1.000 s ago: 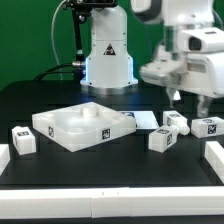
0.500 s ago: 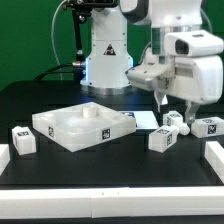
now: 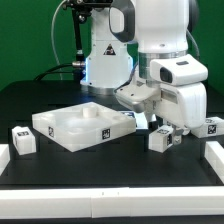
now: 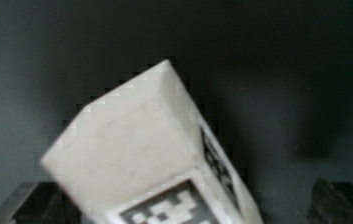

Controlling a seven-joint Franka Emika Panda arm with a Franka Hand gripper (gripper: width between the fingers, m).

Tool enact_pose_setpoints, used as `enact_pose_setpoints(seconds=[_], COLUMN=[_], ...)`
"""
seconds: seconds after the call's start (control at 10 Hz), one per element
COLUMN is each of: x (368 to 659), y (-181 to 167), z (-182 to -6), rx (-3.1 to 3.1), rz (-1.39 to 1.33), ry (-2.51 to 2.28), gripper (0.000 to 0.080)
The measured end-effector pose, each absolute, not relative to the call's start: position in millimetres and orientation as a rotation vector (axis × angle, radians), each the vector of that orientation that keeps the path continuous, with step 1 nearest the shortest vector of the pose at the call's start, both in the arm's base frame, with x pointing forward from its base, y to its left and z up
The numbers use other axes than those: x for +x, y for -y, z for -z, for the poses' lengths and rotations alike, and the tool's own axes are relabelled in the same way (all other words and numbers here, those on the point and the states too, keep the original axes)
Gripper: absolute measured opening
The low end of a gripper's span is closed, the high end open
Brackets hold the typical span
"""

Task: Assemble square table

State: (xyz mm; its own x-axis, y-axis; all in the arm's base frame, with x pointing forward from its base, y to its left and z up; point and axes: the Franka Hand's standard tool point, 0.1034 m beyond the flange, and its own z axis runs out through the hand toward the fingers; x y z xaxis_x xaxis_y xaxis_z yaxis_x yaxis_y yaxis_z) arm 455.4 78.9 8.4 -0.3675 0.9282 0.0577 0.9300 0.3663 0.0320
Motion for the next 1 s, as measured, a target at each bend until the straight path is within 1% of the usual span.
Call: enact_pose_setpoints(seconds=[0.2,0.3,0.4,0.5,0.6,0.7,1.0], x=[454,454,454,454,454,453,433], y=[-79,-79,-79,-79,-79,-79,-64], z=[-6.8,-6.7,-6.7,-6.7,-6.8,-7.5,-38.5], rx=[-1.756,-1.756,-1.756,-1.756,-1.756,-1.750,-1.531], rz=[0.093,0.093,0.093,0.093,0.093,0.091,0.048], ry=[2.565,2.564,2.564,2.564,2.564,2.570,2.758], gripper=[0.0649,0.0548,0.0388,0.0388,0.0281,0.0281,0.0281])
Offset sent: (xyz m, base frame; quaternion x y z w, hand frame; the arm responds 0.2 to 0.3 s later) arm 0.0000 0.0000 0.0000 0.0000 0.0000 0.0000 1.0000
